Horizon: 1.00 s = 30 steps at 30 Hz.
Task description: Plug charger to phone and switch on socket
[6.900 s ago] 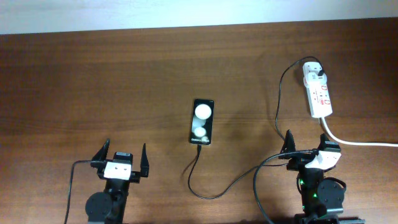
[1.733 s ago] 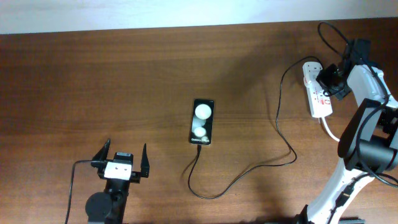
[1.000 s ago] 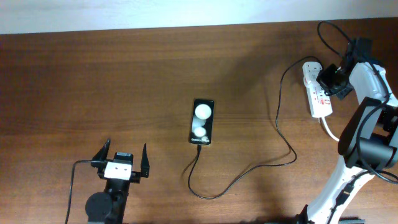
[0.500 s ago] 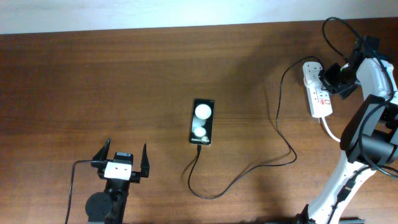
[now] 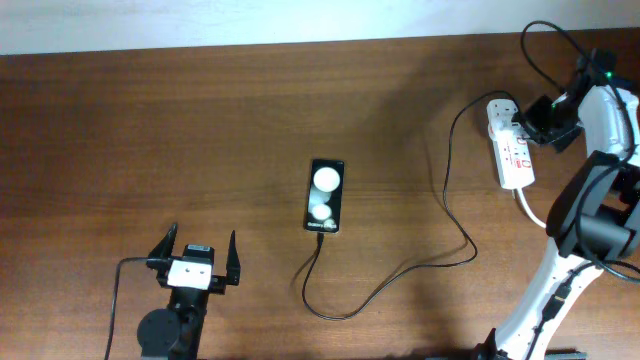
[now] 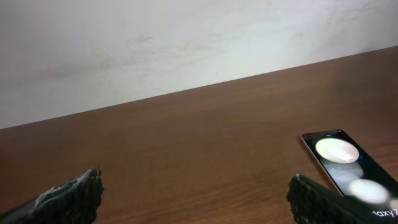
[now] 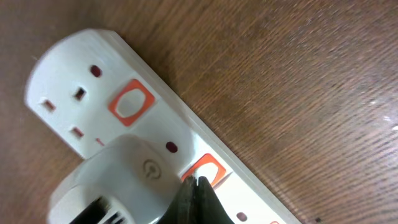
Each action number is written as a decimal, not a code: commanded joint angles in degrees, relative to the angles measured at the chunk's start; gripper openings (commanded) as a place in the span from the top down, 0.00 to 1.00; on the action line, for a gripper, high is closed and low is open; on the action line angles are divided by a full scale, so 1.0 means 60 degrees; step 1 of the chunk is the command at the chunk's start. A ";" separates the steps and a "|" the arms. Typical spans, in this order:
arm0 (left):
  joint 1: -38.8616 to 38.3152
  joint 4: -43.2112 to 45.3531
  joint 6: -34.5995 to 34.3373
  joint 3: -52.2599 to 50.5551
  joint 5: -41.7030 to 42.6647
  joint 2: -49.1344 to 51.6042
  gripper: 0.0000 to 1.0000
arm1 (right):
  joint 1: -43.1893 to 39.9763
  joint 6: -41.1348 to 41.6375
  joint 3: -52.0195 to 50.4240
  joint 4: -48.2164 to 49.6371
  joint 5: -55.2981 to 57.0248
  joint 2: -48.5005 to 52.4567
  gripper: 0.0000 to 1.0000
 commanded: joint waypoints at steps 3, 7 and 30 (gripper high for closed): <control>0.0076 -0.0025 0.0146 -0.0040 0.0106 -0.0040 0.01 | 0.0317 -0.0102 -0.0087 0.0076 -0.0138 0.0641 0.96; 0.0076 -0.0025 0.0146 -0.0040 0.0106 -0.0040 0.01 | 0.0368 -0.0113 -0.0087 -0.0182 -0.0098 0.0656 0.96; 0.0076 -0.0025 0.0149 -0.0040 0.0106 -0.0040 0.01 | 0.2058 -0.1519 -0.0051 -0.4732 0.0667 -0.8448 0.96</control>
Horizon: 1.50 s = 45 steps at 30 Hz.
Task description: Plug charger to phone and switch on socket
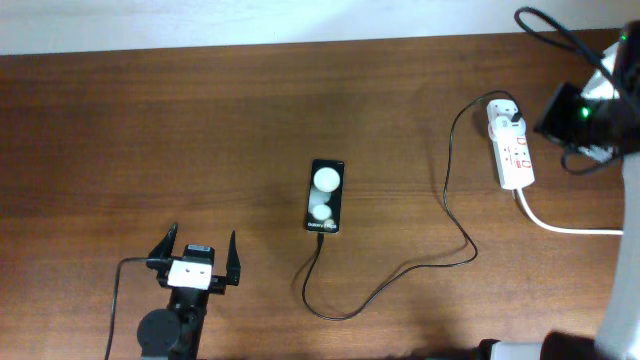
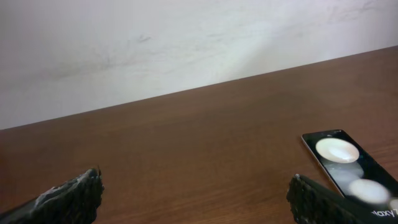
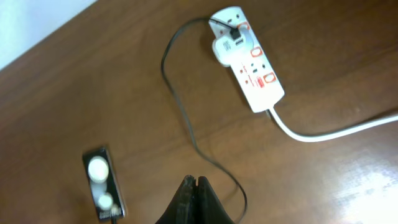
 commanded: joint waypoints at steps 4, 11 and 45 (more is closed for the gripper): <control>0.0076 -0.0025 0.0124 -0.0040 0.0106 -0.0044 0.01 | 0.0732 -0.0739 -0.0018 -0.1366 -0.0015 -0.2175 0.96; 0.0076 -0.0025 0.0124 -0.0040 0.0106 -0.0044 0.01 | 0.0747 -0.1198 -0.0240 -0.2401 0.0018 -0.4404 0.96; 0.0076 -0.0025 0.0124 -0.0040 0.0106 -0.0044 0.01 | 0.0732 -0.1115 -0.8706 0.1111 -0.0492 -1.2021 0.01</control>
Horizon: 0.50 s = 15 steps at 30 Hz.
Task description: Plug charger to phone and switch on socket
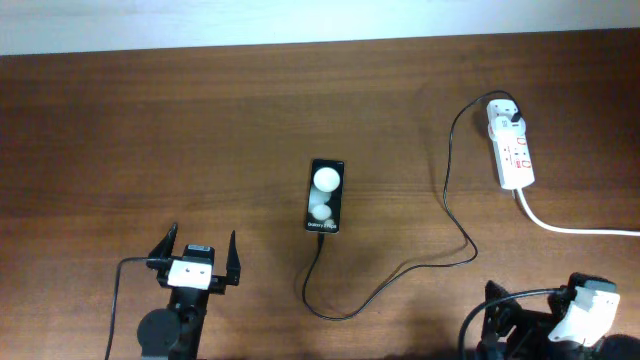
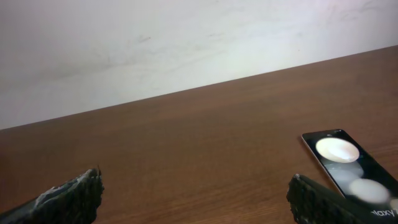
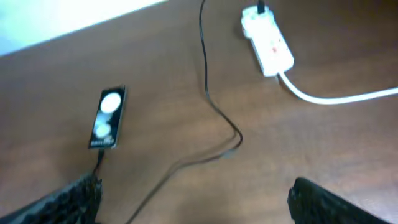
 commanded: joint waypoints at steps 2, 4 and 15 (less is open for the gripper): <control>0.0076 -0.0029 0.0120 -0.0040 0.0106 -0.0044 0.01 | 0.0310 -0.0004 -0.1300 0.1282 -0.0087 -0.1035 0.01; 0.0076 -0.0029 0.0120 -0.0040 0.0106 -0.0044 0.01 | 0.0688 -0.0007 -0.1738 0.1840 -0.0087 -0.1453 0.01; 0.0076 -0.0029 0.0120 -0.0040 0.0106 -0.0044 0.01 | 0.1311 -0.0004 -0.5901 0.8160 -0.0091 -0.2863 0.01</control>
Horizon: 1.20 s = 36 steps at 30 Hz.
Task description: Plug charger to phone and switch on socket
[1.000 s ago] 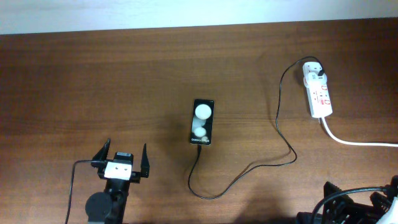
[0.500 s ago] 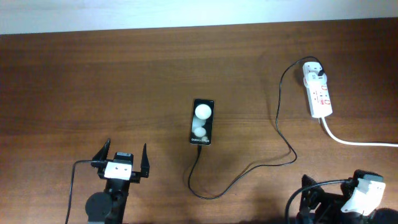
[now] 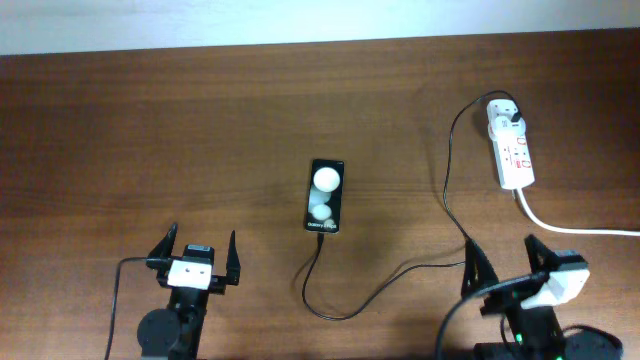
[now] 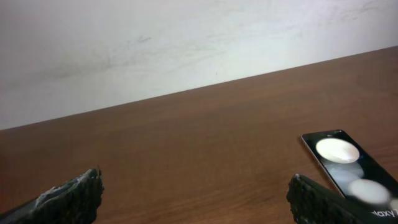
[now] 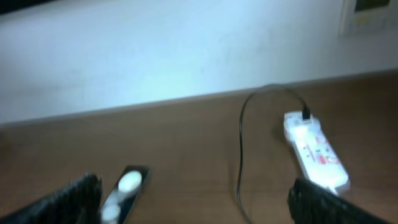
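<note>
The black phone [image 3: 324, 195] lies flat mid-table, its screen reflecting two lamps; it also shows as the phone [image 4: 348, 165] and phone [image 5: 124, 190] in the wrist views. A black cable [image 3: 400, 275] runs from its near end, loops, and reaches the charger plug [image 3: 503, 115] in the white power strip [image 3: 509, 150], seen blurred as the strip [image 5: 314, 155]. My left gripper [image 3: 196, 255] stands open at the front left, nothing between its fingers [image 4: 74, 196]. Open and empty too, my right gripper [image 3: 503, 252] sits at the front right, well short of the strip.
The strip's white mains lead [image 3: 570, 228] runs off the right edge. A pale wall [image 4: 186, 43] stands behind the table's far edge. Bare brown table [image 3: 150, 130] lies left of the phone.
My right gripper has moved from the table's front right corner to a spot further left, and its camera now looks level across the table at phone and strip. The left arm has not moved.
My right gripper was shut with its tip on an orange switch of the power strip beside the charger plug. Then it was shut high above the strip. Then it was open at the front right corner, and now stands open at the front right. The cable stayed in the phone.
</note>
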Each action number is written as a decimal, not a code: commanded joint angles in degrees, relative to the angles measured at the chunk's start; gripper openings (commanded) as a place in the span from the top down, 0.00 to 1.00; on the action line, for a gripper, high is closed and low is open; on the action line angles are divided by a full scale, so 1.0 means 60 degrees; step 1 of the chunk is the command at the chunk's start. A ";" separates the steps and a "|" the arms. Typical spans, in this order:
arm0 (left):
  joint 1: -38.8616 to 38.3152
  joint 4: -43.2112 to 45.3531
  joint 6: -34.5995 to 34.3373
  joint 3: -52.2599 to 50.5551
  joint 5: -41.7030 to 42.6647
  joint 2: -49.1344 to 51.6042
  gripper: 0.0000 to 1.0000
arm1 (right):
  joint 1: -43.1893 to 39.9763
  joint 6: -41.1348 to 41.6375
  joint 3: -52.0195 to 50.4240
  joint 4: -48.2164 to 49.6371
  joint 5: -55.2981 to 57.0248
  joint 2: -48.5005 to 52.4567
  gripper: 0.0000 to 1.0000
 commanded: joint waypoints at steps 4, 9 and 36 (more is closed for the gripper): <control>0.0076 -0.0029 0.0120 -0.0040 0.0106 -0.0047 0.01 | 0.0066 -0.0033 -0.1996 0.3468 -0.0044 -0.0076 0.01; 0.0076 -0.0029 0.0120 -0.0040 0.0106 -0.0047 0.01 | 0.0066 -0.0033 -0.3362 0.6135 -0.0047 -0.0076 0.01; 0.0076 -0.0029 0.0120 -0.0040 0.0102 -0.0047 0.01 | 0.0076 -0.1789 -0.5067 0.5238 0.1147 -0.0076 0.01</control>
